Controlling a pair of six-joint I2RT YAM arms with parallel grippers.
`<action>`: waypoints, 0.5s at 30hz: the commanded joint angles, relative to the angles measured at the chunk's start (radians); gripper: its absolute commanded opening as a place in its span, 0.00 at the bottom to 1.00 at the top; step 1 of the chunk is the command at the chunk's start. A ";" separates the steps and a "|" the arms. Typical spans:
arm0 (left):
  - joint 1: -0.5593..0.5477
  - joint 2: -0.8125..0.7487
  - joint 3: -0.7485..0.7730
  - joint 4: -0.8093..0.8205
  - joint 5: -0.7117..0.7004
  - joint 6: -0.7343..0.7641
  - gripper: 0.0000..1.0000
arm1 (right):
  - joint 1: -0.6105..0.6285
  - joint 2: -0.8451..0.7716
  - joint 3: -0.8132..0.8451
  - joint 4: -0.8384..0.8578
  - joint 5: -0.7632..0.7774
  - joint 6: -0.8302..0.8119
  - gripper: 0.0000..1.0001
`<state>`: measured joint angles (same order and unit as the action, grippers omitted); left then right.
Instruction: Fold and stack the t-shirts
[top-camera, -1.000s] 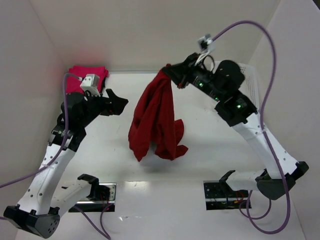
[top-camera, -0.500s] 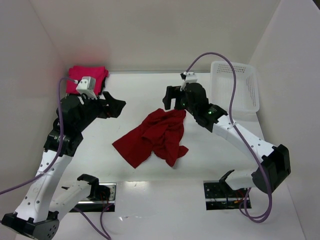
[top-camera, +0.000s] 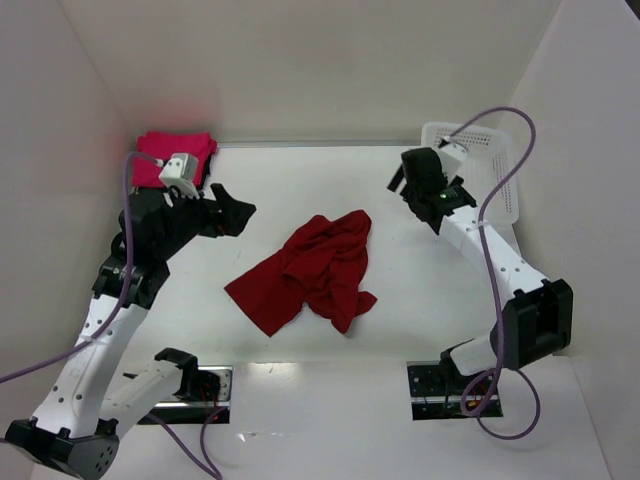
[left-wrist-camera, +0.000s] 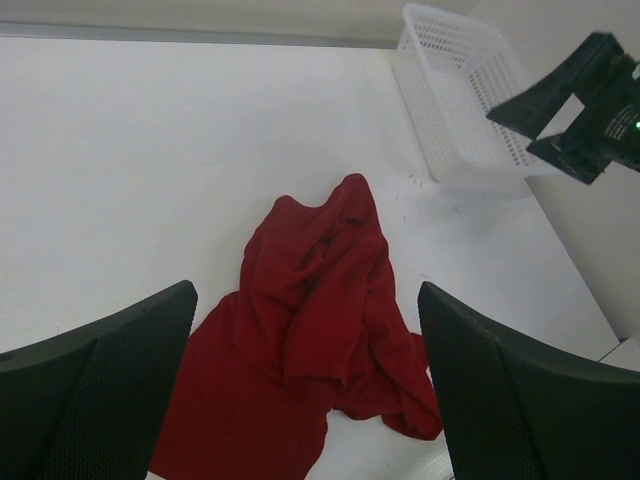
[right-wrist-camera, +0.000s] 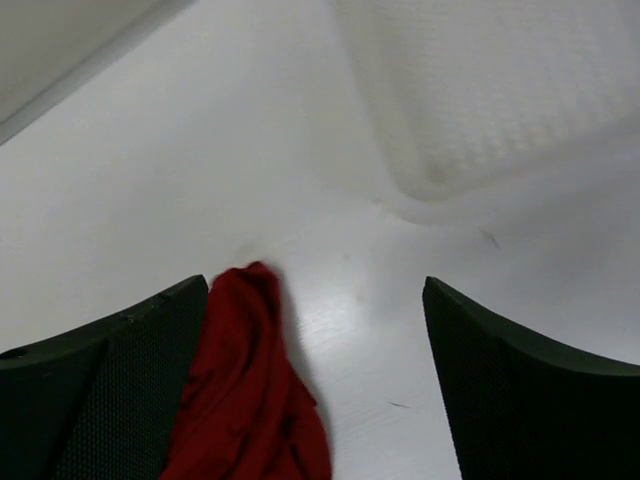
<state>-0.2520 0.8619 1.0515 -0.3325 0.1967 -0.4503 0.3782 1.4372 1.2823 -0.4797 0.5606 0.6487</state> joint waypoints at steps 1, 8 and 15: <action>0.003 0.005 -0.015 0.056 0.027 0.018 0.99 | -0.065 -0.118 -0.099 -0.076 0.053 0.196 0.91; 0.003 0.045 -0.015 0.090 0.069 0.027 0.99 | -0.214 -0.150 -0.191 -0.070 0.029 0.269 0.93; 0.013 0.080 -0.015 0.108 0.069 0.070 0.99 | -0.426 -0.150 -0.322 0.018 -0.056 0.261 0.93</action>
<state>-0.2493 0.9382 1.0405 -0.2825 0.2428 -0.4221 0.0078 1.3045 1.0042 -0.5365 0.5129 0.8783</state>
